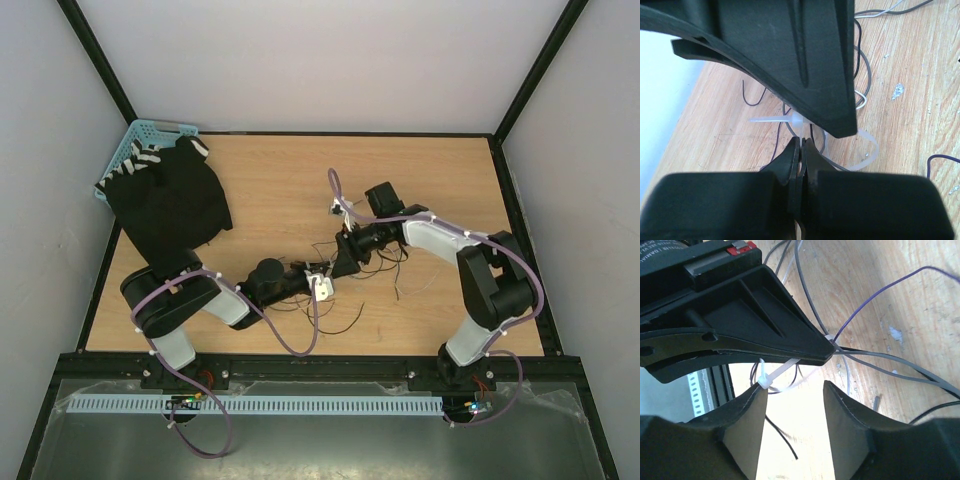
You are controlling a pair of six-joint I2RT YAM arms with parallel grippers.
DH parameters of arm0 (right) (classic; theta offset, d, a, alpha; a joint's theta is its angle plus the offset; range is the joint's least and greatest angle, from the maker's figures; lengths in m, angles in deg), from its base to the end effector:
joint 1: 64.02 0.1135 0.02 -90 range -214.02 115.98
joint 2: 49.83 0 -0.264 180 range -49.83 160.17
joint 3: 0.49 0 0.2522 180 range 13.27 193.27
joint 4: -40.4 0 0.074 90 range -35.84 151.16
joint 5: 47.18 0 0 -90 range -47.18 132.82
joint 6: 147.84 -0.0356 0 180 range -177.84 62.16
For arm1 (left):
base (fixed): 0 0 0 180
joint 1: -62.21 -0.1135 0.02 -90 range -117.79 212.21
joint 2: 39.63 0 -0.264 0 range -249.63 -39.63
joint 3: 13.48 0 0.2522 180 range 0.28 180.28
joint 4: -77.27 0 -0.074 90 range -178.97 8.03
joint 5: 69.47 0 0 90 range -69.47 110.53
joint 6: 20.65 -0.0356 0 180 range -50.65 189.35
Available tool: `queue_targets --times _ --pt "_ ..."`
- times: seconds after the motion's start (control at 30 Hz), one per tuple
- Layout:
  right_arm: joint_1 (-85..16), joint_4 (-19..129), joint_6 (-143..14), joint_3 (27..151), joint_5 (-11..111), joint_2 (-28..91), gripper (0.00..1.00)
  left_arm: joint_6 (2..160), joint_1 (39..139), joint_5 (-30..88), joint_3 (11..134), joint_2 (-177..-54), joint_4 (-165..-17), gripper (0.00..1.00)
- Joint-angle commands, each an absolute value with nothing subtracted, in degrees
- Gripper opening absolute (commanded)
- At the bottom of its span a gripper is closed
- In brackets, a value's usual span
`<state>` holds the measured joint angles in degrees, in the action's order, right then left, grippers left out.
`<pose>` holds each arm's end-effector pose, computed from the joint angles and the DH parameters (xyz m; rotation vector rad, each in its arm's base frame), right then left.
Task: Zip-tie the wires
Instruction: Tie the cable at the center of the board.
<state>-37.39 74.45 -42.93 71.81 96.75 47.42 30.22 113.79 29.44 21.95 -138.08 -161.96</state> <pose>0.2829 0.1740 0.1876 -1.1729 2.1335 1.2884 0.1710 -0.2245 0.1427 1.2507 1.0673 -0.2934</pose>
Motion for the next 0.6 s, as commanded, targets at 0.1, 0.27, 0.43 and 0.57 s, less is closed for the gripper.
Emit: queue_targets --times 0.1,0.27,0.43,0.57 --pt "-37.8 73.5 -42.8 71.5 92.3 42.0 0.64 32.1 113.0 31.8 22.1 -139.3 -164.9 0.0" --pt "-37.8 73.0 -44.3 72.7 91.0 40.9 0.66 32.5 112.7 32.4 22.2 -139.7 -164.8 0.0" --pt "-37.8 70.8 -47.2 73.7 93.0 40.7 0.65 32.5 112.7 32.6 22.3 -140.0 -164.9 0.0" --pt "-37.8 69.1 -48.3 73.2 94.9 40.5 0.64 32.5 112.7 32.7 22.5 -140.0 -164.9 0.0"
